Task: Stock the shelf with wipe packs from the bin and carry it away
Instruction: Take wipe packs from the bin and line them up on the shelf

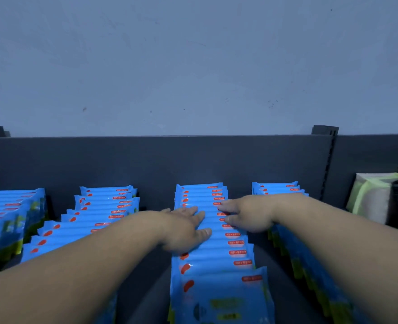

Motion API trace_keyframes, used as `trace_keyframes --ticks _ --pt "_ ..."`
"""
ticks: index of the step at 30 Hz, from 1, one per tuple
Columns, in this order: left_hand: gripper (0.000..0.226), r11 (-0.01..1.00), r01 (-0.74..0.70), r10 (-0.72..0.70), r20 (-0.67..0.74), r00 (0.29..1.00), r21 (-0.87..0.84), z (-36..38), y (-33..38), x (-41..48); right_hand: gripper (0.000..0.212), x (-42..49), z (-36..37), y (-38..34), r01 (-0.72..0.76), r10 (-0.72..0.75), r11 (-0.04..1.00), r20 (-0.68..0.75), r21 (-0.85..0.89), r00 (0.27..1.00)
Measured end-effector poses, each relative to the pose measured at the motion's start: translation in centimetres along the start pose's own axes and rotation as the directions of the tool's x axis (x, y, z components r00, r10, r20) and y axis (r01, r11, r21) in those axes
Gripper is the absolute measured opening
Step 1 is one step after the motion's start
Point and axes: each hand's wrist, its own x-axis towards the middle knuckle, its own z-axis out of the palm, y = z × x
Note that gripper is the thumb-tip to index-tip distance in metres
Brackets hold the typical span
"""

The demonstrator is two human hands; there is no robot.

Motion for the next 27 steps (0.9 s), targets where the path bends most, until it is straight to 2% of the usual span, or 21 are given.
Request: trace_keyframes --ticks 6,10,13,21,27 --pt "0.061 0.999 0.034 -0.036 -0.070 0.997 -0.029 0.5 0.2 -0.2 0.045 -0.1 -0.3 -0.3 -0.007 0.003 0.996 -0.042 -0.090 0.999" --pt "0.060 0.987 0.012 -0.048 -0.221 0.974 -0.161 0.9 0.4 -1.6 0.046 -0.8 -2.4 0.5 0.000 -0.008 0.999 -0.189 -0.040 0.982" --pt "0.060 0.984 0.000 -0.047 -0.257 0.965 -0.179 1.4 0.0 -2.8 0.044 -1.9 -3.5 -0.1 0.005 -0.008 1.000 -0.268 -0.009 0.963" --pt "0.062 0.970 -0.042 -0.045 -0.346 0.937 -0.239 3.6 0.3 -5.2 0.043 -5.3 -3.7 -1.2 0.003 0.001 1.000 -0.314 0.013 0.949" --pt "0.064 0.972 -0.053 -0.038 -0.374 0.927 -0.229 5.0 1.6 -6.3 0.041 -9.7 -1.3 -0.5 0.006 0.042 0.991 -0.344 0.137 0.938"
